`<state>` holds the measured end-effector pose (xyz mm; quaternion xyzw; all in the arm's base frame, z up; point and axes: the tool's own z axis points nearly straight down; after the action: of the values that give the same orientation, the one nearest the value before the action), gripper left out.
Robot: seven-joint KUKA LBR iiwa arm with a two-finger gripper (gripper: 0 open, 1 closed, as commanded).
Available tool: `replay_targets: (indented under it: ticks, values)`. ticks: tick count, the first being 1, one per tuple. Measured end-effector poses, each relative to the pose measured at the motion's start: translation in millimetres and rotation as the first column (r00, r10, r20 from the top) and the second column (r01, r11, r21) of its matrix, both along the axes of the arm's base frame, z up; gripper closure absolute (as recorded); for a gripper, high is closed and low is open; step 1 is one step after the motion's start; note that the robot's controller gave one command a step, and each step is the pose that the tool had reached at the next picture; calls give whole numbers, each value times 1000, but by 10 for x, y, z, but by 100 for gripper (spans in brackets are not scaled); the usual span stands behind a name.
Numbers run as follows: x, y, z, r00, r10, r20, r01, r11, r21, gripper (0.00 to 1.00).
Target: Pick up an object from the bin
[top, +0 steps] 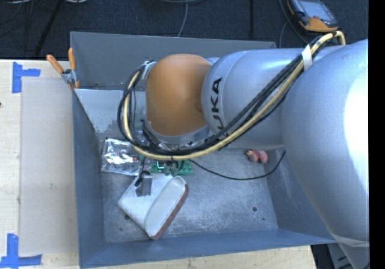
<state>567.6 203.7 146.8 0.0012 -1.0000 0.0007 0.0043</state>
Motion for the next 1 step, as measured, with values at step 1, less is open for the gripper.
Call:
replay_targets:
  ticks: [1]
  values:
    - [402,427,-809,991,-132,7,132,991,2,0]
